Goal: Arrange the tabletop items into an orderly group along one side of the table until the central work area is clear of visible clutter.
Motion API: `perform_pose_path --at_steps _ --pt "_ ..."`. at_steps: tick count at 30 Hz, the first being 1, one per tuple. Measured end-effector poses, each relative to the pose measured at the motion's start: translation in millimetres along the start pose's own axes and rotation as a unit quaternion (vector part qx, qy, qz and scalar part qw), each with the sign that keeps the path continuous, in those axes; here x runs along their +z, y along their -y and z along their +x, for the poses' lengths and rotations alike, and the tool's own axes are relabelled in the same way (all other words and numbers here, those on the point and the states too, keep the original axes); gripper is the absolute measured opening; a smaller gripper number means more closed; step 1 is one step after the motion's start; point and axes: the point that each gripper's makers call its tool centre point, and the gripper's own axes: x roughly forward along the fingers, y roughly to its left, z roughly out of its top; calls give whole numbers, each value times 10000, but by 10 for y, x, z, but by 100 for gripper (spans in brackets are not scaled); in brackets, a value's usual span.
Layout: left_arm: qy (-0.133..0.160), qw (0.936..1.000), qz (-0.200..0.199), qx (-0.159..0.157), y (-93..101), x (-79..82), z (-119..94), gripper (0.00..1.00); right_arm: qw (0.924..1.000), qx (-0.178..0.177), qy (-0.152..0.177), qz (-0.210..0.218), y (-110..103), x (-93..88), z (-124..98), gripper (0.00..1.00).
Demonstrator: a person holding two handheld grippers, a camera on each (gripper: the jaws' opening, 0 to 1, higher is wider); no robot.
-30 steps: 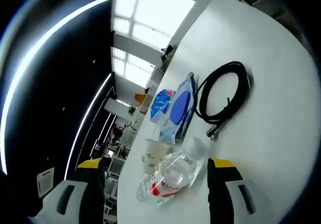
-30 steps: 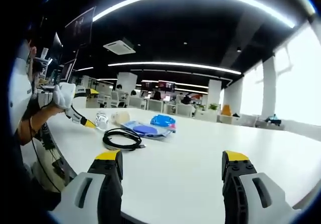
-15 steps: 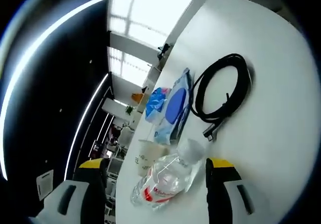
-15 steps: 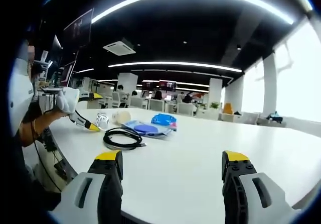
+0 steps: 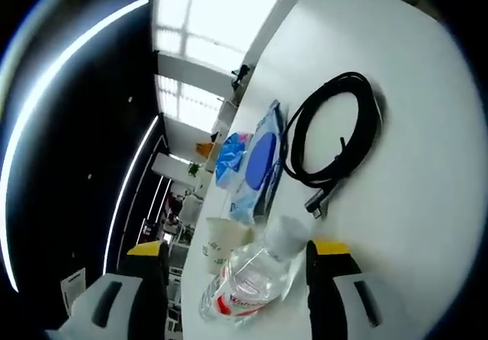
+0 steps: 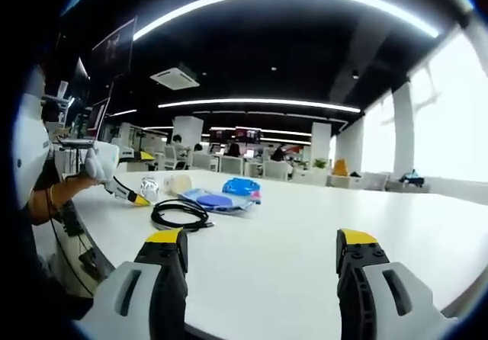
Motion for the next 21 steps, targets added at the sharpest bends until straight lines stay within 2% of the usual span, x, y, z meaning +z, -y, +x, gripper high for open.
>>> perform_pose_path --at_steps 3,6,10,12,16,18,21 --pt "29 9999 154 -34 11 19 10 69 10000 16 -3 28 -7 -9 10 76" --pt "51 9996 235 -159 49 28 25 64 10000 14 -7 22 -6 -23 15 75" --pt "73 9979 548 -328 122 55 57 54 10000 0 -33 61 10 -52 6 75" --pt "90 9950 910 -406 169 79 74 50 10000 -27 -35 54 23 -59 -6 74" --pt "22 9934 1072 -414 223 74 101 43 9999 -76 -19 102 55 -72 -41 74" --pt "23 9905 1271 -534 267 74 117 38 9999 -88 -32 132 63 -85 -50 74" --pt "28 9888 1366 -609 338 52 124 31 9999 -101 -62 123 69 -99 -61 73"
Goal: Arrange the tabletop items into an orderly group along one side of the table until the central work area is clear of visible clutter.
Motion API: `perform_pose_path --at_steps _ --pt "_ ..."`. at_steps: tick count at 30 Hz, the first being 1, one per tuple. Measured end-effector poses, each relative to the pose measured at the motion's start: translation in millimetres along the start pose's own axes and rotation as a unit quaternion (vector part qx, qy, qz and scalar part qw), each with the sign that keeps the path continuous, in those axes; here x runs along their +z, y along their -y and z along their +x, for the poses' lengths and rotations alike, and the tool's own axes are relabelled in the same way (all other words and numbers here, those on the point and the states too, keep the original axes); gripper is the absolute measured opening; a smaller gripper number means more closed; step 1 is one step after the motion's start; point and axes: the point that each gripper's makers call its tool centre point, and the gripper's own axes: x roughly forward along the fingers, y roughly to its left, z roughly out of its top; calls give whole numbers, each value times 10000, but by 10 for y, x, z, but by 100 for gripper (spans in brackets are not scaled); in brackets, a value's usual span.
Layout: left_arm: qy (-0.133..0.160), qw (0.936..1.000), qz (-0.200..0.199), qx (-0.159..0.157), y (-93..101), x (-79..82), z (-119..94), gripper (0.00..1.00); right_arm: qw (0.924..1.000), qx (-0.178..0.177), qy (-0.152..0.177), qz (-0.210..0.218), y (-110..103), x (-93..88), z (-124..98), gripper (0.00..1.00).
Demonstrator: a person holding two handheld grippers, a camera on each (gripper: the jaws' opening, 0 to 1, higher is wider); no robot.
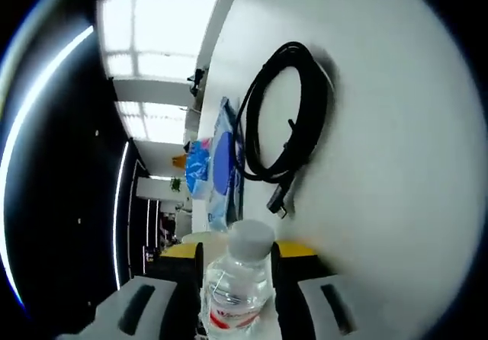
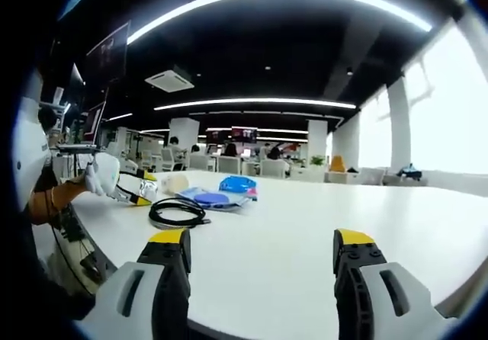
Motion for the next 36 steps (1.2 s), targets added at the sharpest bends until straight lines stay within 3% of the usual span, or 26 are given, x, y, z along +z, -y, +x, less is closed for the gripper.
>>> perform_pose_path --at_steps 3,5,12,36 --pt "8 9999 147 -60 45 8 11 24 10000 -14 6 -5 4 4 -13 73" --pt "-7 9988 489 -56 39 13 20 23 10000 -23 20 8 8 8 -18 73" --pt "3 9991 389 -152 51 2 39 23 10000 3 -25 11 -17 -13 -2 73" --pt "70 9998 158 -42 28 3 43 22 10000 32 -59 46 -79 -18 -19 72"
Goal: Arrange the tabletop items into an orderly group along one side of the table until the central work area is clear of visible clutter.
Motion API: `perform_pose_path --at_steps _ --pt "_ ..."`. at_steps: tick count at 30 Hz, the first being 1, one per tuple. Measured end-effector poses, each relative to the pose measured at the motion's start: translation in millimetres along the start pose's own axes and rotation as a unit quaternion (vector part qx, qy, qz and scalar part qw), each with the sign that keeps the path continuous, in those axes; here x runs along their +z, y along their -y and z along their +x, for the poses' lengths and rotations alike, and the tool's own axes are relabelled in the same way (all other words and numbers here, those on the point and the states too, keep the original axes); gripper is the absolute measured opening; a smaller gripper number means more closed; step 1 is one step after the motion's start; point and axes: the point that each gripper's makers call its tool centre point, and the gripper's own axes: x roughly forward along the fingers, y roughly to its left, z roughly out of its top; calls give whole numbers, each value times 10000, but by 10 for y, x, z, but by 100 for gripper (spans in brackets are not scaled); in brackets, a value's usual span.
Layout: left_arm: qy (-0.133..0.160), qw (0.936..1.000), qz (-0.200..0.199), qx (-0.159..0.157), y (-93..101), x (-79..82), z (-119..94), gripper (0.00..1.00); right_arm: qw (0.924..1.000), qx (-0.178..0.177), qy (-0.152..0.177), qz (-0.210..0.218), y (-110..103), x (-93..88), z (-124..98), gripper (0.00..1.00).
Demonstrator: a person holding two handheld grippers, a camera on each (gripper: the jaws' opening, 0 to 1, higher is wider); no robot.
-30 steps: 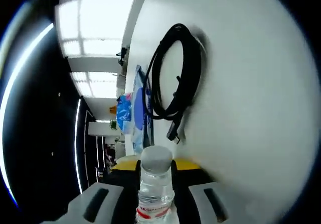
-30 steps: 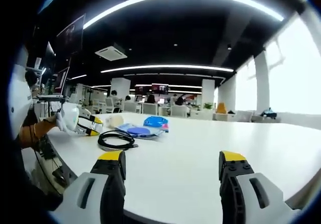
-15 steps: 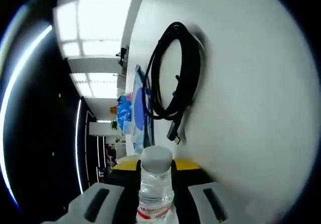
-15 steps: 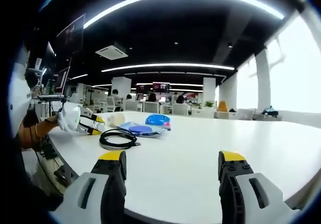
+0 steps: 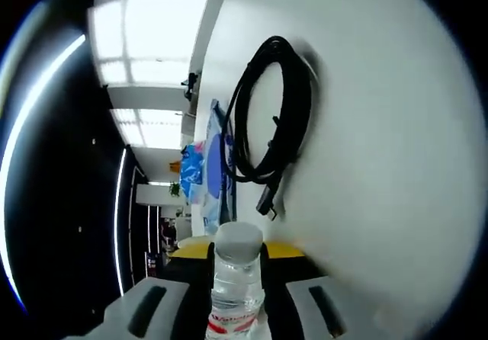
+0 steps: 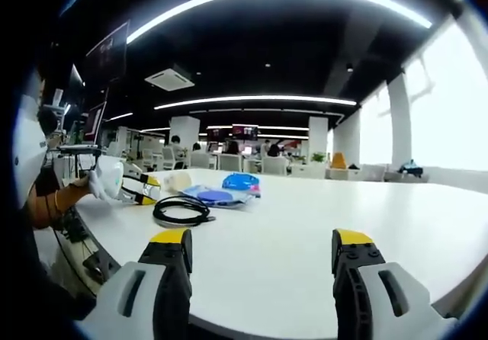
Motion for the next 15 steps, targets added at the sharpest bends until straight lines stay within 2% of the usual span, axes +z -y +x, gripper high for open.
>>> perform_pose_path --at_steps 10,15 --pt "35 9999 -105 -97 -19 10 16 22 10000 -14 7 1 10 18 -1 72" --pt "41 9997 -256 -48 -75 4 18 22 10000 -67 18 7 38 27 -6 72"
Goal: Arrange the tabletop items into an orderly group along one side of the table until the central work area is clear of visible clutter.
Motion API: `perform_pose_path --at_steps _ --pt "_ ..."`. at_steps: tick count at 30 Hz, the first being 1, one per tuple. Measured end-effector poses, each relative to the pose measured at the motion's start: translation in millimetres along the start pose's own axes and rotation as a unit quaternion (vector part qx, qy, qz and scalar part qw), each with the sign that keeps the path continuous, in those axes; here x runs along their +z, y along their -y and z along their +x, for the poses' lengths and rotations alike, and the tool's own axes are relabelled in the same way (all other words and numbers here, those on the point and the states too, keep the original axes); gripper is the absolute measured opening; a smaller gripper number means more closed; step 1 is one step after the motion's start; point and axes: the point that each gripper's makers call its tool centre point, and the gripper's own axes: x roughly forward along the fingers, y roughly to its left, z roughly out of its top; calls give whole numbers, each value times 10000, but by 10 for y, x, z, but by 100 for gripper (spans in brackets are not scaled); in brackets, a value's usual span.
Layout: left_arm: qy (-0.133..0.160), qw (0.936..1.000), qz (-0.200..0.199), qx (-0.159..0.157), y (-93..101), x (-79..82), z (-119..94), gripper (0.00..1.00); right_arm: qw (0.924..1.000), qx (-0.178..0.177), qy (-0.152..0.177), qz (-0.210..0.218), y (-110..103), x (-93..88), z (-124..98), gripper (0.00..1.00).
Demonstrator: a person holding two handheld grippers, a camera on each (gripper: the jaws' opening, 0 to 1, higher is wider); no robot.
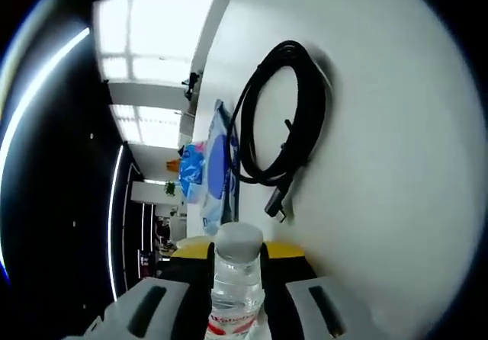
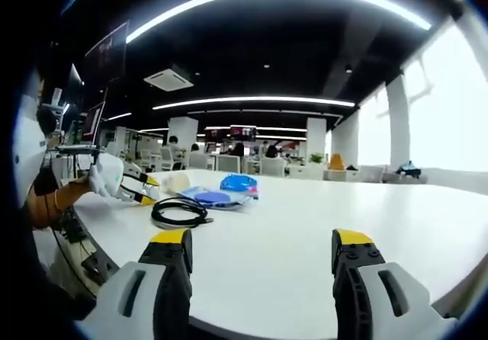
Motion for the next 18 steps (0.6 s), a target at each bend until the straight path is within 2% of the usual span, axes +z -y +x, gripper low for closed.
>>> perform_pose_path --at_steps 7,18 --pt "54 9997 -218 5 -70 -8 -18 22 10000 87 22 23 -41 18 16 71" --pt "228 9958 -882 81 -269 -92 -57 22 9999 97 17 21 -39 25 15 71"
